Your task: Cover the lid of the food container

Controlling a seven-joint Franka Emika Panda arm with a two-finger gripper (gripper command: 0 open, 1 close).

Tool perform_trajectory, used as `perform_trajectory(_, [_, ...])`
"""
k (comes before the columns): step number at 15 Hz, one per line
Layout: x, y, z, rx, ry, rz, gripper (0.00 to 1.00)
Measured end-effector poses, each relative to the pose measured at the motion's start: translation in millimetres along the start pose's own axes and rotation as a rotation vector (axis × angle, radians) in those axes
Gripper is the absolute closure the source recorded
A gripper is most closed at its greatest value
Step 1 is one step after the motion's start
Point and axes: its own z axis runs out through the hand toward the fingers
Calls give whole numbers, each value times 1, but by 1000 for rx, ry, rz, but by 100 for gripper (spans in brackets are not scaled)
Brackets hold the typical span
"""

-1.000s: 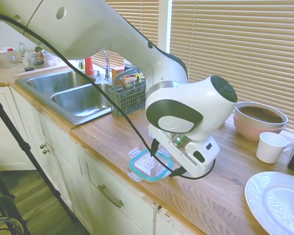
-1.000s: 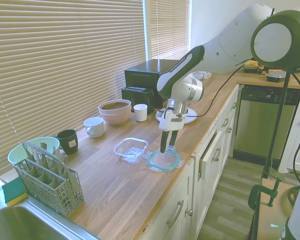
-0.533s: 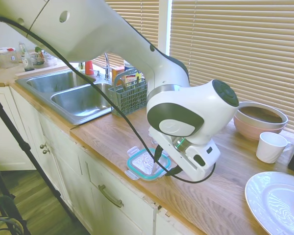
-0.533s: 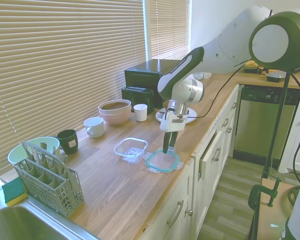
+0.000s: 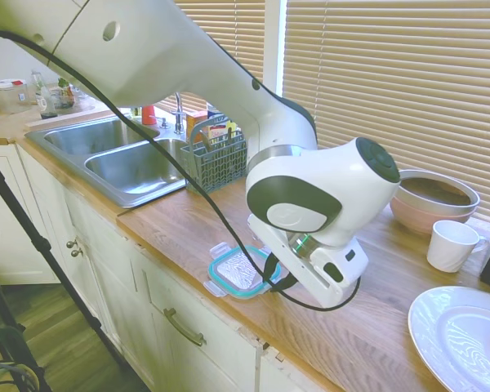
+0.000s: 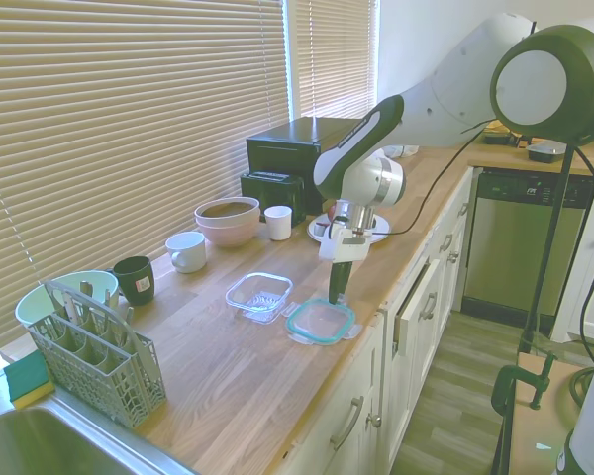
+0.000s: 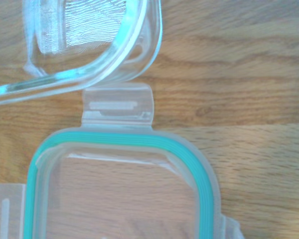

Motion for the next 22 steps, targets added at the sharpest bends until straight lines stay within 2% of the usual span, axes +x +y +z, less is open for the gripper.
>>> perform_trajectory(7, [-5, -9, -3, -7, 3, -2, 100])
perform_trajectory(16, [-68, -26, -109, -31, 159, -32, 100])
perform_trajectory(22, [-77, -40, -158, -90, 219, -30, 100])
